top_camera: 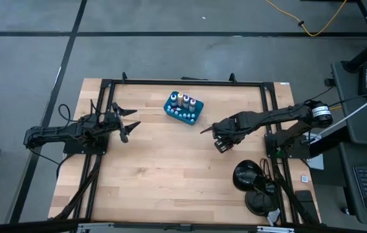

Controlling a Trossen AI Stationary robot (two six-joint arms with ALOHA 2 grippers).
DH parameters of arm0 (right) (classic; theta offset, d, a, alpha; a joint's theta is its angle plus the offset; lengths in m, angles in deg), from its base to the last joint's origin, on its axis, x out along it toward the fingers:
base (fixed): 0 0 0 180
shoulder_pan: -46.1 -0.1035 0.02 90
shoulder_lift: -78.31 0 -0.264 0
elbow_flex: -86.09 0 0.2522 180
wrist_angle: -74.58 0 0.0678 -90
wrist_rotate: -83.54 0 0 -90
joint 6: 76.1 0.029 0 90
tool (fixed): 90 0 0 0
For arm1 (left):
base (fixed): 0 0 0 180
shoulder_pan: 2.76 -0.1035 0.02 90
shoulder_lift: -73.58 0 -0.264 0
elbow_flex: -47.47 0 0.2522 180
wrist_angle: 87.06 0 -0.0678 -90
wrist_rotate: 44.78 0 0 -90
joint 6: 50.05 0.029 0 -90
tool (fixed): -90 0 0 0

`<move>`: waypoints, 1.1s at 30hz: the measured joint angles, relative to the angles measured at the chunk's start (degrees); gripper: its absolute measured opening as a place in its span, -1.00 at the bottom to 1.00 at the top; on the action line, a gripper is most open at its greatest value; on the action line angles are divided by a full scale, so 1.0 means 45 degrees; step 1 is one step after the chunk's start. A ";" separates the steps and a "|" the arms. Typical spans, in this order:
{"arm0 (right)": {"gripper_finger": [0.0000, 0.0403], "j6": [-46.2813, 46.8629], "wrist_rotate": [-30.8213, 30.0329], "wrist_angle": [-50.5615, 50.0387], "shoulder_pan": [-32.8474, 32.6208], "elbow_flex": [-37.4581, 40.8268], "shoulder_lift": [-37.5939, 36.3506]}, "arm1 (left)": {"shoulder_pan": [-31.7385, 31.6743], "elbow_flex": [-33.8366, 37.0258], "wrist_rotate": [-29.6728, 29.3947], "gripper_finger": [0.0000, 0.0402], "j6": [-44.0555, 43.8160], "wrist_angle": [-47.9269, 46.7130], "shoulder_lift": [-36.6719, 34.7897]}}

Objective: Pick & Place food coloring
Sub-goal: Put the large orange food coloring bottle into the blue bin

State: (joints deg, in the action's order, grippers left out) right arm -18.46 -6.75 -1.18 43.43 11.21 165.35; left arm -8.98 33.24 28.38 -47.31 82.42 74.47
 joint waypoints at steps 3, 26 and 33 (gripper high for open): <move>-0.41 -0.0323 -0.0007 -0.0078 0.0001 -0.0190 0.0015 | -0.0004 0.0000 0.0000 0.33 -0.0005 0.0000 0.0004; -0.40 -0.4910 -0.0363 -0.3217 0.3252 -0.8439 0.3990 | -0.0004 0.0000 0.0000 0.33 -0.0004 0.0000 0.0001; -0.40 -0.5630 -0.0376 -0.3916 0.4076 -1.1347 0.5766 | -0.0003 -0.0005 0.0000 0.33 -0.0001 0.0001 0.0001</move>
State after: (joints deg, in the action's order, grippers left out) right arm -43.80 -8.44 -18.80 61.77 -39.85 191.30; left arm -9.00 33.22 28.38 -47.31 82.43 74.47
